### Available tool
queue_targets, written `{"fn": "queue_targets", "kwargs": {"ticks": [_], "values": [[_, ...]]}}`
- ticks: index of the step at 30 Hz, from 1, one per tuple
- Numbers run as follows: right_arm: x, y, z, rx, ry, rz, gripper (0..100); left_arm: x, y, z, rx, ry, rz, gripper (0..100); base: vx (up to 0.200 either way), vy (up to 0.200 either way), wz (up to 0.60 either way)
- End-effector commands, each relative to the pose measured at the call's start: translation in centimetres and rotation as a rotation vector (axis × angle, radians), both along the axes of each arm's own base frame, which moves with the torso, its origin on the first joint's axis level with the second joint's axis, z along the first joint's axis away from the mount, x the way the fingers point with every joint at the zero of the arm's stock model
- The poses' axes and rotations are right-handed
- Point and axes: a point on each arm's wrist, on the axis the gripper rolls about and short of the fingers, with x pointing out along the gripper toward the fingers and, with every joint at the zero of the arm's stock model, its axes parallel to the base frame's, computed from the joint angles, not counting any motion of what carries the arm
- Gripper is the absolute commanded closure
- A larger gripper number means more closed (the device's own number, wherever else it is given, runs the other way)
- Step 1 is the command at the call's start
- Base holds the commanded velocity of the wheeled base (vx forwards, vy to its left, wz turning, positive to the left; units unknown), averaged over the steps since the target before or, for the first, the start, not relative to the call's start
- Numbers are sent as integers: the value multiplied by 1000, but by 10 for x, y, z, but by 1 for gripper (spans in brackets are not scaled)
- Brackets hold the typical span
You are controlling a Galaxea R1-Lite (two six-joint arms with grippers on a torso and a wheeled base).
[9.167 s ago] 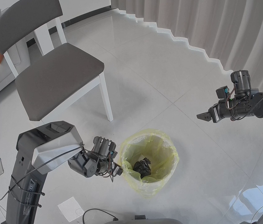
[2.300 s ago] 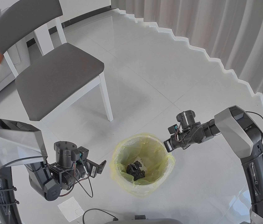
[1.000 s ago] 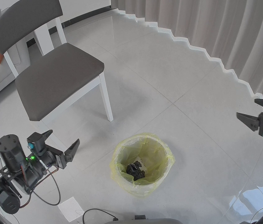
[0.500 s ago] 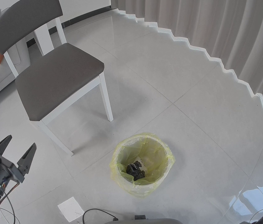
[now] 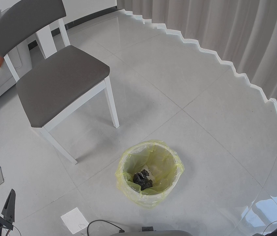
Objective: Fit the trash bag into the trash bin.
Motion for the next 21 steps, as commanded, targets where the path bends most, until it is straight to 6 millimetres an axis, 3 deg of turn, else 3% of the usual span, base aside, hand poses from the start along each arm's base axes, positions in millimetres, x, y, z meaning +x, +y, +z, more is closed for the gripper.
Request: {"fn": "queue_targets", "kwargs": {"ticks": [1, 2, 5, 21], "values": [[-3, 1, -47, 21, 53, -2, 0, -15, -1, -23, -11, -31, 65, 0, 0, 0, 0], [0, 2, -62, 12, 83, -7, 0, -15, 0, -26, -10, -2, 82, 0, 0, 0, 0], [7, 1, -77, -9, 79, -22, 0, -15, 0, -30, -11, 37, 110, 0, 0, 0, 0], [8, -1, -76, -27, 67, -152, 0, -15, 2, -33, 3, 66, 210, 0, 0, 0, 0]]}}
